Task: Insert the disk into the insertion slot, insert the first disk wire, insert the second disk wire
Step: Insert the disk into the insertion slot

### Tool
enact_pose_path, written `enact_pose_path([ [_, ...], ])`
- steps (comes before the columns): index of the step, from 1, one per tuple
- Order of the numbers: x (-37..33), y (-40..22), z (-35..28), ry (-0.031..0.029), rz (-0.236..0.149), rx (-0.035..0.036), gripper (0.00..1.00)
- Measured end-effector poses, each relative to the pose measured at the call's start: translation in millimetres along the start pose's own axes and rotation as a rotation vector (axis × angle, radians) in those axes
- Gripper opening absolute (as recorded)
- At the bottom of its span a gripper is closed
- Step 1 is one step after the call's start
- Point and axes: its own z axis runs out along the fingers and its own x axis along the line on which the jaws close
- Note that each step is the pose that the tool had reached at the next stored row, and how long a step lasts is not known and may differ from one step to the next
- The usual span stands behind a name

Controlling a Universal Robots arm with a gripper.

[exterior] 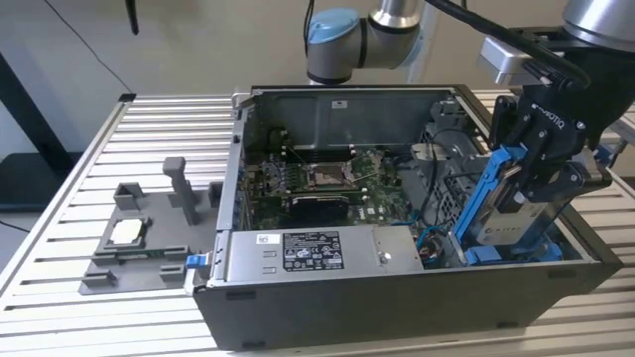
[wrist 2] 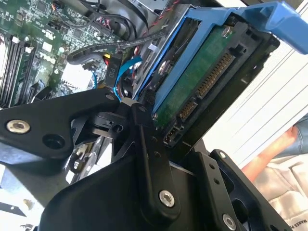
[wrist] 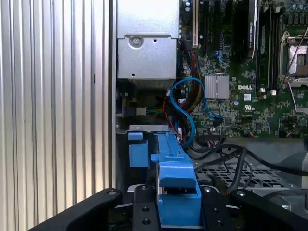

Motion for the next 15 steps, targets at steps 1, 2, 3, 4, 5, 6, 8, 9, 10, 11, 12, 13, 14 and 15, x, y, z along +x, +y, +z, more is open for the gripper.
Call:
enact_pose_path([
  [1, 0.0, 0.0, 0.0, 0.0, 0.0, 0.0, 0.33],
  [2, 0.0, 0.0, 0.1, 0.0, 0.0, 0.0, 0.33],
  [3, 0.0, 0.0, 0.1, -0.0001, 0.0, 0.0, 0.33],
  [4, 0.0, 0.0, 0.2, -0.0002, 0.0, 0.0, 0.33],
  [5, 0.0, 0.0, 0.1, -0.0001, 0.0, 0.0, 0.33],
  [6, 0.0, 0.0, 0.1, -0.0001, 0.0, 0.0, 0.33],
  [8, 0.0, 0.0, 0.2, -0.0002, 0.0, -0.0002, 0.33],
  [9, 0.0, 0.0, 0.1, 0.0, 0.0, -0.0001, 0.35],
  [10, 0.0, 0.0, 0.2, 0.0, 0.0, 0.0, 0.35],
  [11, 0.0, 0.0, 0.1, 0.0001, 0.0, 0.0, 0.35],
  [12, 0.0, 0.0, 0.1, 0.0002, 0.0, 0.0, 0.41],
  [13, 0.0, 0.0, 0.2, 0.0001, 0.0, 0.0, 0.41],
  [14, 0.0, 0.0, 0.2, 0.0002, 0.0, 0.0, 0.41],
  [15, 0.0, 0.0, 0.2, 0.0001, 0.0, 0.0, 0.41],
])
